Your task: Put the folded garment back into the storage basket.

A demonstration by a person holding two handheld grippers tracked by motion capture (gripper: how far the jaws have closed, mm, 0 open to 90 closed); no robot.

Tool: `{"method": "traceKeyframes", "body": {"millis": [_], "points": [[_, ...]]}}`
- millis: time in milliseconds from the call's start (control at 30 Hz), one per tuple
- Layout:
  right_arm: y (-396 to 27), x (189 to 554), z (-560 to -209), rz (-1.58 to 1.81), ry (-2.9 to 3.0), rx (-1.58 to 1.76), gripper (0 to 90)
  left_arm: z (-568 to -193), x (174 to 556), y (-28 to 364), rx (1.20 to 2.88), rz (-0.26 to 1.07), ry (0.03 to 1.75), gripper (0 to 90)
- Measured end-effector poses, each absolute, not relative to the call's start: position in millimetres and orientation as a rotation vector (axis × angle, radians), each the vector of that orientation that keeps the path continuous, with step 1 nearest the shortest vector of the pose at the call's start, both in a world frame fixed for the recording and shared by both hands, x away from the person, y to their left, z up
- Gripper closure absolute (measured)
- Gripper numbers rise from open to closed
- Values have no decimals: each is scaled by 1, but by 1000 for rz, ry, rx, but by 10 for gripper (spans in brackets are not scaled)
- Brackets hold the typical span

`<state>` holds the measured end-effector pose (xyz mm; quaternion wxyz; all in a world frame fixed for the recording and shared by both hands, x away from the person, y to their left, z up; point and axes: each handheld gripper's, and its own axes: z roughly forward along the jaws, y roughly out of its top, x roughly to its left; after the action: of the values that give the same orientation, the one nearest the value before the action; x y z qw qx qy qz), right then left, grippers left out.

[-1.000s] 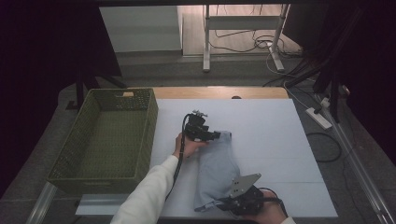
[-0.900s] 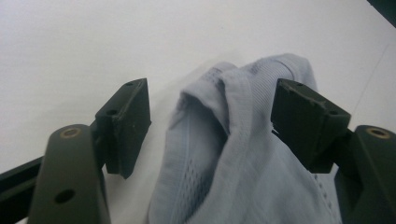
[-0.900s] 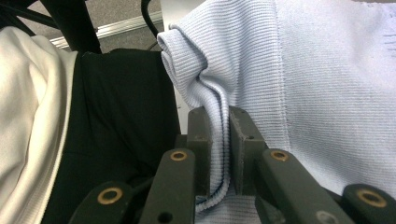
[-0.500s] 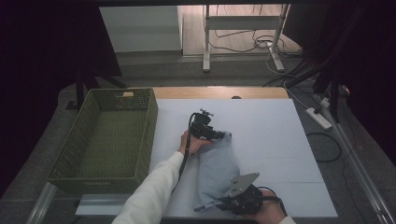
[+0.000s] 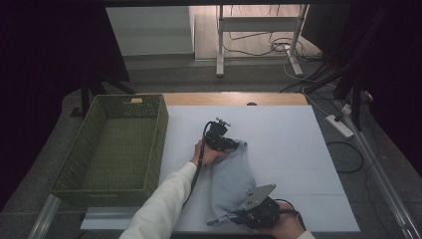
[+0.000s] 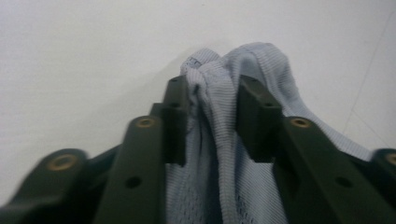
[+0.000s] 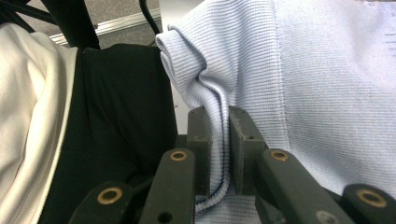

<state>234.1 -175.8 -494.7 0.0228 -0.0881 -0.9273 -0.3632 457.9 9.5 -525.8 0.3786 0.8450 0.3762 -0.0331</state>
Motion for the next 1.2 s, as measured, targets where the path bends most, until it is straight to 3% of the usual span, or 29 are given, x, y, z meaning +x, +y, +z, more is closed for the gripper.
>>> {"method": "traceKeyframes", "body": {"millis": [400,1200], "points": [[-179,234,-492,-1155,-2867,-299,801,-513,453,14,2114,-83,905,801],[-179,234,-488,-1243,-2840,-323,801,-483,446,33,2007,-40,868,809]]}}
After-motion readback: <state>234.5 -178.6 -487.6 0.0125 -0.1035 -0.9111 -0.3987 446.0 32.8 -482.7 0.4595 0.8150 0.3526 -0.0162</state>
